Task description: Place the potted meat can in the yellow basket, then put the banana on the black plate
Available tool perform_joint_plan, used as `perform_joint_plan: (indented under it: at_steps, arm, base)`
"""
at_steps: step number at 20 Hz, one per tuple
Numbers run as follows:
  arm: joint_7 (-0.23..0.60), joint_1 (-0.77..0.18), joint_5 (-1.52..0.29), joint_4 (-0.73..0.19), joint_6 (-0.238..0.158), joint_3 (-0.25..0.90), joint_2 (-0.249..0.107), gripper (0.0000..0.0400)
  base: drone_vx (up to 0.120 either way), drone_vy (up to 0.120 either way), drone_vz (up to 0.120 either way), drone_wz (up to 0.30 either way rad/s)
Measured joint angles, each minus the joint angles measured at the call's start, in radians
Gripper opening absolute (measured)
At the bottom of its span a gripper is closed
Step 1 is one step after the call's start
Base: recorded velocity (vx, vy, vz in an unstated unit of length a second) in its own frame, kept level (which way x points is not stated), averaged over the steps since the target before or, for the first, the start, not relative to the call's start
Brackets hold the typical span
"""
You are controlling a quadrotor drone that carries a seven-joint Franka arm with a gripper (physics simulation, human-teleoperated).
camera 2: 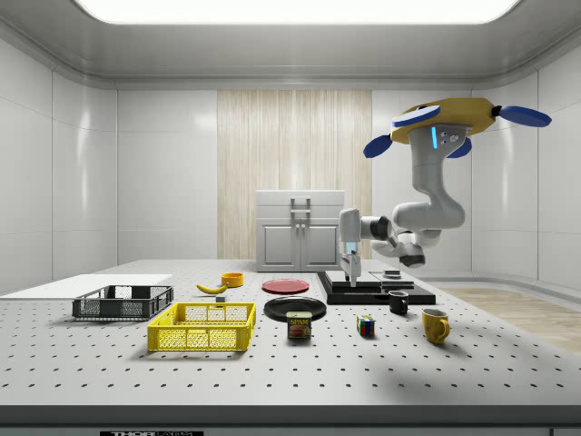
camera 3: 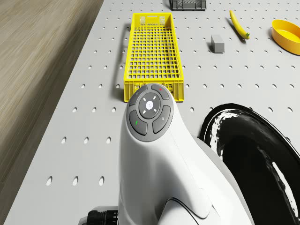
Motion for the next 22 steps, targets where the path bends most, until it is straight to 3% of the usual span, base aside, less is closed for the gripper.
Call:
perform_joint_plan:
  at_steps: [15, 22]
  arm:
    - [0.024, -0.026, 0.038, 0.005, 0.066, 0.023, -0.073, 0.0400]
    - [0.033, -0.035, 0.054, 0.007, 0.095, 0.032, -0.104, 0.0400]
  base:
    - [0.120, 0.000, -0.117, 0.000]
    - [0.120, 0.000, 0.000, 0.000]
